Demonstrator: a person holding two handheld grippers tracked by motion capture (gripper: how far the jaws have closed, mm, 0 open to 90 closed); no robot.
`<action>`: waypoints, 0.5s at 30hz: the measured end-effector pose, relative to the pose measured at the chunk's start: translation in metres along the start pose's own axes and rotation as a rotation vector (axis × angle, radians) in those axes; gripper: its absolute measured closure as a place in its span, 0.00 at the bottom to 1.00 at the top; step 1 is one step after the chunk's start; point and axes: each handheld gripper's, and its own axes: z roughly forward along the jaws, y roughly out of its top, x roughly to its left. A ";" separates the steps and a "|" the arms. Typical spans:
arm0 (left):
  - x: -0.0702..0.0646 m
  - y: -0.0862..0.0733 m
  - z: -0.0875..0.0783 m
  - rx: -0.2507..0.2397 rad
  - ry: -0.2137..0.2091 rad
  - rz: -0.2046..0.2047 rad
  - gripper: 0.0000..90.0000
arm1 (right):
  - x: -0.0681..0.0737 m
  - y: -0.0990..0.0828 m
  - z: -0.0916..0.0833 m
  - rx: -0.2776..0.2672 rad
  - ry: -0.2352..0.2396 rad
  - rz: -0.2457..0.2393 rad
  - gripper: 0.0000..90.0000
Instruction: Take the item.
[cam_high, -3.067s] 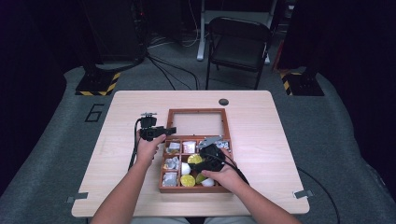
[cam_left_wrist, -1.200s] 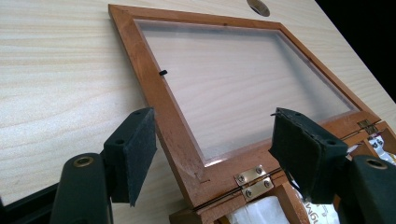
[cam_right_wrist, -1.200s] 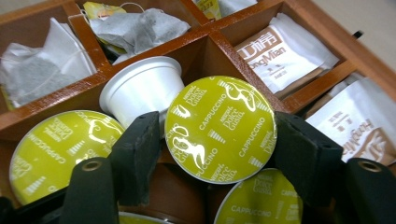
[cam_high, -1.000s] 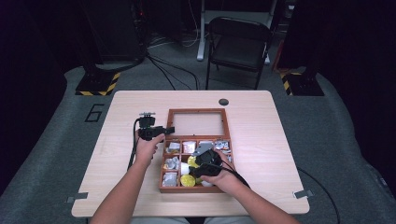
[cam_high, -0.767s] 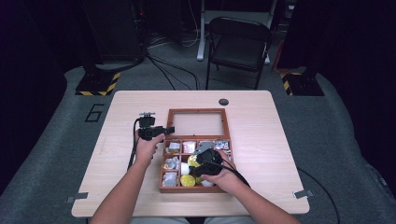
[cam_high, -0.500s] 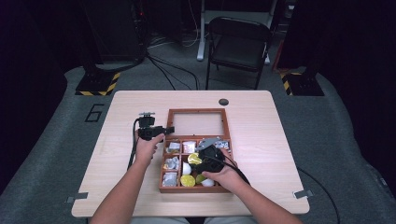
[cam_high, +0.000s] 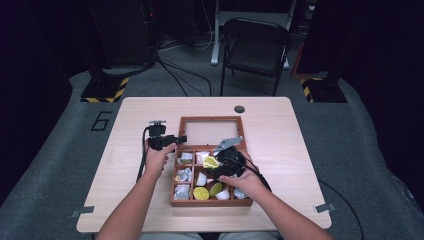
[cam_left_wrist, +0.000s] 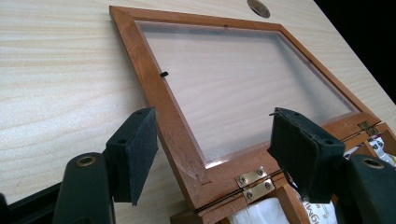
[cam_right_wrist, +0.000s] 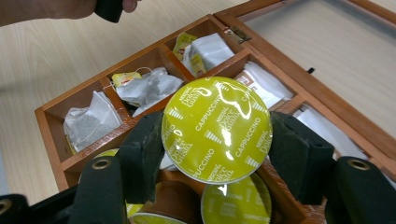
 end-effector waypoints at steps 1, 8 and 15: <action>0.000 0.000 0.000 -0.001 0.000 0.000 0.35 | -0.001 0.000 -0.002 -0.002 -0.008 0.006 0.42; 0.001 0.000 -0.001 0.000 0.000 -0.001 0.36 | -0.018 -0.001 -0.016 -0.017 -0.035 0.038 0.42; 0.000 0.000 0.000 -0.001 0.001 0.001 0.36 | -0.040 -0.009 -0.034 -0.034 -0.080 0.083 0.42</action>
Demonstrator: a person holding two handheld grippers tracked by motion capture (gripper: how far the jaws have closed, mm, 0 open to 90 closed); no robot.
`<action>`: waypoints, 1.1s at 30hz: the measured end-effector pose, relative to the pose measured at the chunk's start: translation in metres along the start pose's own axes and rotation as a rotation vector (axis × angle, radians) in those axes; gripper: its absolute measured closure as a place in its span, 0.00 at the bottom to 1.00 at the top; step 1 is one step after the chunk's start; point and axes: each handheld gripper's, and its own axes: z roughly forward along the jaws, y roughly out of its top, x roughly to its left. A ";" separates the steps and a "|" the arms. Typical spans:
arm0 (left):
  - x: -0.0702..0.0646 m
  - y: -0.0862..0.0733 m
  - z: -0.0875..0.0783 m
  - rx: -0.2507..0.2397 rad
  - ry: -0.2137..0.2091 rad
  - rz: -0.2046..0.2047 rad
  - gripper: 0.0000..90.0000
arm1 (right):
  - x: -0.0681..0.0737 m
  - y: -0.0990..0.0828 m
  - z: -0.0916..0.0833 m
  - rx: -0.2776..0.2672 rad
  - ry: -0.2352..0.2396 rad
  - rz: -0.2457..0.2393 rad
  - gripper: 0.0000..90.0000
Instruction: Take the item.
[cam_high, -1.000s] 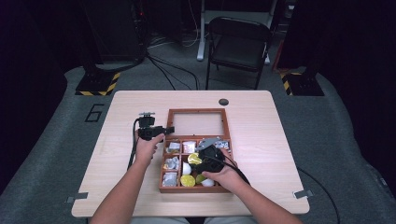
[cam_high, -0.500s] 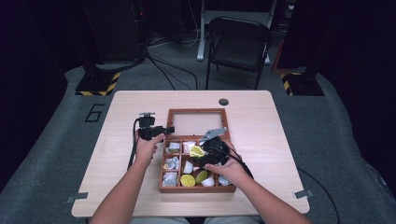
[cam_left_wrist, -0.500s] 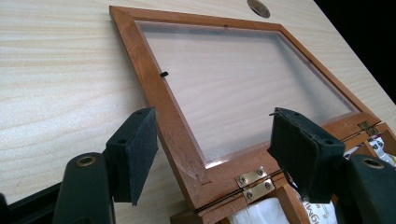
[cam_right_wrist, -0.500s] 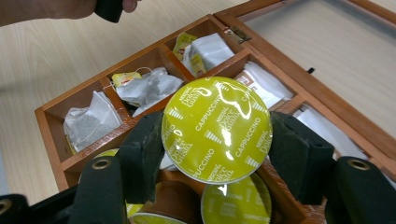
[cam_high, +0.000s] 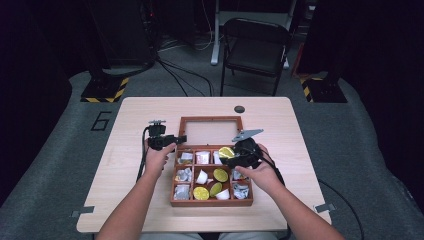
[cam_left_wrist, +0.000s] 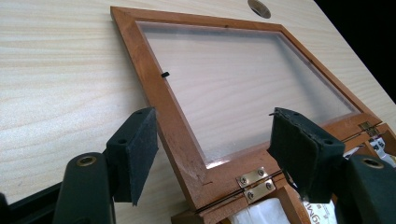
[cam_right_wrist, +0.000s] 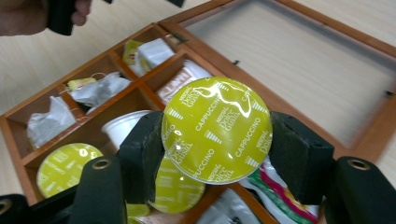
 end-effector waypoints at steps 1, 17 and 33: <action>0.000 0.000 0.000 0.000 0.000 0.000 0.36 | -0.004 -0.001 -0.003 -0.003 -0.008 0.007 0.42; 0.000 0.000 -0.001 0.002 0.004 0.003 0.36 | -0.065 -0.033 -0.037 -0.004 -0.180 0.122 0.42; 0.001 -0.001 0.001 0.007 0.008 0.007 0.36 | -0.101 -0.058 -0.045 0.006 -0.285 0.193 0.42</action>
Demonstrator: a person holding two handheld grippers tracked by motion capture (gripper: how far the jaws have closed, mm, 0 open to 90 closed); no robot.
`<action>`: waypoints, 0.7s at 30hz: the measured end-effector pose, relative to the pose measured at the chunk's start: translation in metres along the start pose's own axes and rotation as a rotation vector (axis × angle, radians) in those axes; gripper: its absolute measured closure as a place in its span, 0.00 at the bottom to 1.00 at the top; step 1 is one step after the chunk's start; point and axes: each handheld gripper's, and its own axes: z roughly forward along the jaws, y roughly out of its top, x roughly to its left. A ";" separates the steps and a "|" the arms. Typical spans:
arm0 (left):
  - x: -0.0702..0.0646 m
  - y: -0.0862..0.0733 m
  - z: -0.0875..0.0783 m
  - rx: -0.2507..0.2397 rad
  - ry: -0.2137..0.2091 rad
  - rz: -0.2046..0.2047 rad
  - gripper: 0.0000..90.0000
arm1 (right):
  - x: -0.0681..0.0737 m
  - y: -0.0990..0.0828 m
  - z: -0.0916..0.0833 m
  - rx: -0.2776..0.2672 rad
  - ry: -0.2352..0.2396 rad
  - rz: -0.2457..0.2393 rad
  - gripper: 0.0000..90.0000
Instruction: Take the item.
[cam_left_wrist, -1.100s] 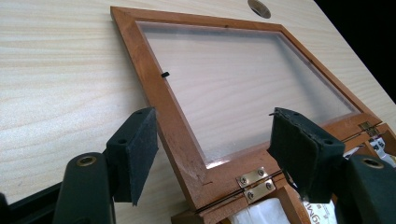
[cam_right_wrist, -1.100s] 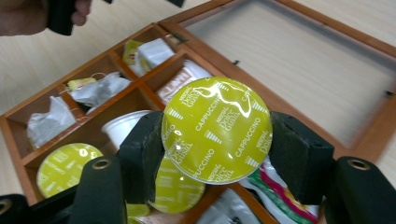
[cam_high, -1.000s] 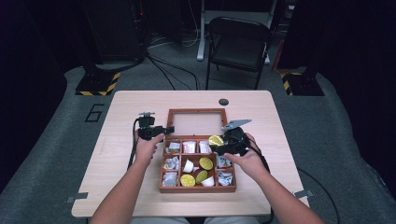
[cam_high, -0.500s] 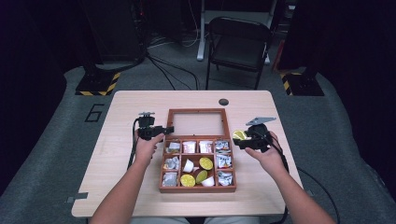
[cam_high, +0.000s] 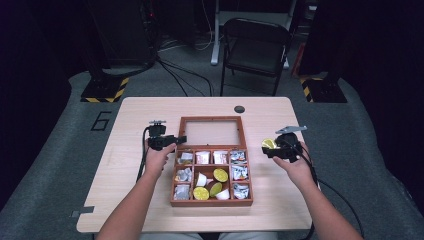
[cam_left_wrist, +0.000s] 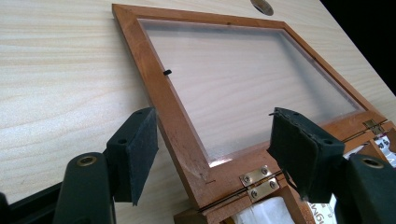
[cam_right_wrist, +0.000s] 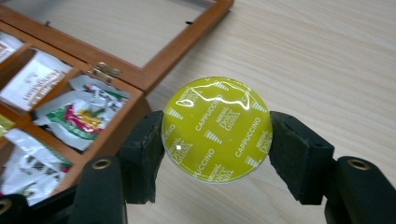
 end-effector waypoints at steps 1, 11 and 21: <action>0.000 0.000 0.000 0.000 0.000 0.000 0.36 | -0.002 -0.002 0.001 0.008 -0.007 0.024 0.42; 0.001 0.000 -0.001 -0.002 0.001 0.002 0.36 | -0.025 -0.020 0.007 0.034 -0.070 0.082 0.42; 0.001 0.000 -0.002 -0.001 0.005 0.003 0.36 | -0.043 -0.037 0.015 0.059 -0.110 0.126 0.42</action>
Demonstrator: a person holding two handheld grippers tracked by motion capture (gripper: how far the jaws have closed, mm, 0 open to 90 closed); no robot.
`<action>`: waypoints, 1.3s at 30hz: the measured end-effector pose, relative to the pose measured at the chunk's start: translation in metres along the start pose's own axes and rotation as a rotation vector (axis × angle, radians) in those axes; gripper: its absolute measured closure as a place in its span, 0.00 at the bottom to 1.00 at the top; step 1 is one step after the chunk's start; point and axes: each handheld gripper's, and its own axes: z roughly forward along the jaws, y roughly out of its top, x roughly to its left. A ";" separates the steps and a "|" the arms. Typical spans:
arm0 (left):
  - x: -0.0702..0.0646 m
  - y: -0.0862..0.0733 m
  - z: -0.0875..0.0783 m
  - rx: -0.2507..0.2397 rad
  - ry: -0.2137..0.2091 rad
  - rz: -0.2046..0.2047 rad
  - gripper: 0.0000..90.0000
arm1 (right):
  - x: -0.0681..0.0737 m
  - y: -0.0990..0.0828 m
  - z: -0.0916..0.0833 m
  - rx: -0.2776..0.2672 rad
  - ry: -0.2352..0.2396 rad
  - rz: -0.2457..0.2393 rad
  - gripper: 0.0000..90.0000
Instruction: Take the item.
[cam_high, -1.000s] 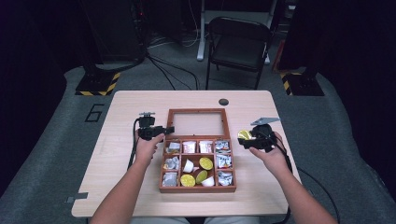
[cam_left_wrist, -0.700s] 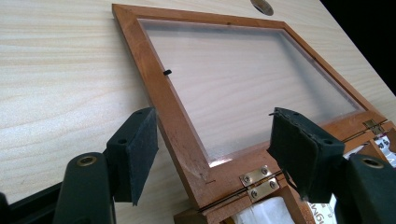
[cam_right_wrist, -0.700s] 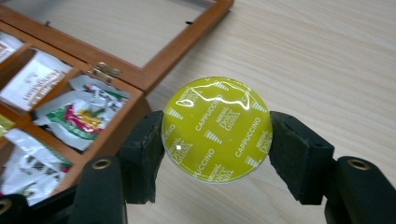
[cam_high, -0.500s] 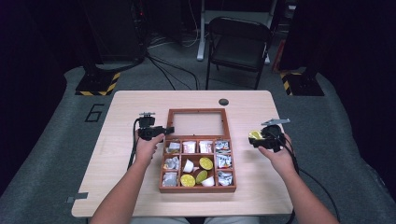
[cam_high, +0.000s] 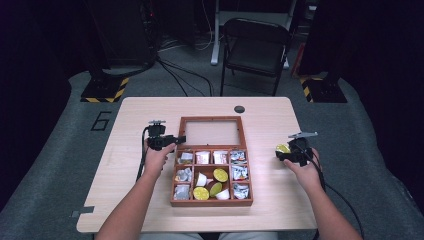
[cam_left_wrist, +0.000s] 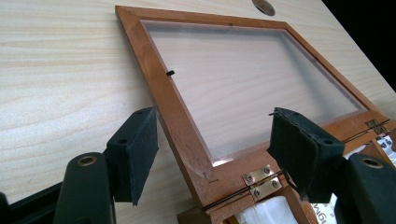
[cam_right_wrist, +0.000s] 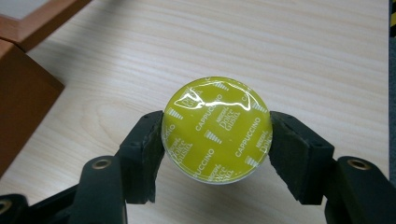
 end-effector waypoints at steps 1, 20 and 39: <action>0.000 0.000 0.000 0.001 0.001 0.000 0.36 | -0.002 -0.001 0.001 0.003 0.001 0.001 0.42; 0.001 0.000 0.000 -0.002 0.003 -0.001 0.36 | -0.004 -0.014 0.008 0.014 -0.005 0.027 0.41; 0.002 0.001 -0.002 -0.006 -0.001 -0.003 0.36 | 0.001 -0.004 0.000 -0.012 -0.014 0.010 0.35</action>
